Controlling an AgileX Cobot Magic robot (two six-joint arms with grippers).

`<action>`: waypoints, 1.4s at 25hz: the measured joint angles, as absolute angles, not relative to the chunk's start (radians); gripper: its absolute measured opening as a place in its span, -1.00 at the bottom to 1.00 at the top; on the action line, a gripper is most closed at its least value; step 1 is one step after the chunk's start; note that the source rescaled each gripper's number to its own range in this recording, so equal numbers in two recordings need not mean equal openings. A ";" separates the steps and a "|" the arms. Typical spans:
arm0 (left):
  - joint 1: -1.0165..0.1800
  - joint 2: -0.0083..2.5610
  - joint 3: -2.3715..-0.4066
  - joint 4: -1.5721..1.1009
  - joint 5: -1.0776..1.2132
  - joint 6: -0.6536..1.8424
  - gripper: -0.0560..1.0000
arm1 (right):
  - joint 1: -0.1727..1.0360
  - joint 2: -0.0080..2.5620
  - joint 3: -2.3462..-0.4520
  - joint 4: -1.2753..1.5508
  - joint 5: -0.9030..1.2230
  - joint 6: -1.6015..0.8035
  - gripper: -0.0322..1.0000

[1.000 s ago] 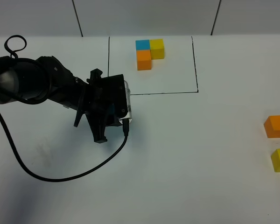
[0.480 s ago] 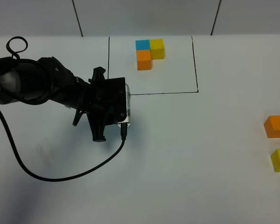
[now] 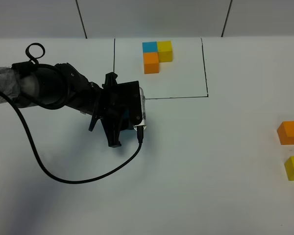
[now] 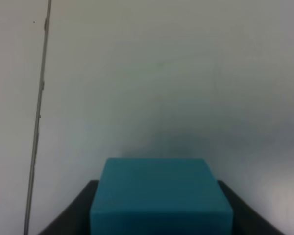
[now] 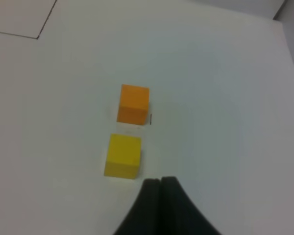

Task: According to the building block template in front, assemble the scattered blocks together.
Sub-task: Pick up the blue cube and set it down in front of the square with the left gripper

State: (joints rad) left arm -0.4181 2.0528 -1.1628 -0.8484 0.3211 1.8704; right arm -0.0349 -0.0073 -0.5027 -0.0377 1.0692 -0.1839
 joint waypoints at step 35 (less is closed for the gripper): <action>-0.418 2.132 -1.183 -0.969 0.348 1.855 0.26 | -0.035 -0.007 -0.503 -0.058 1.068 -0.183 -0.94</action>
State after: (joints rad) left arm -0.4181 2.1320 -1.1834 -0.9688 0.3478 1.8554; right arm -0.0349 -0.0073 -0.5027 -0.0577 1.0681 -0.1828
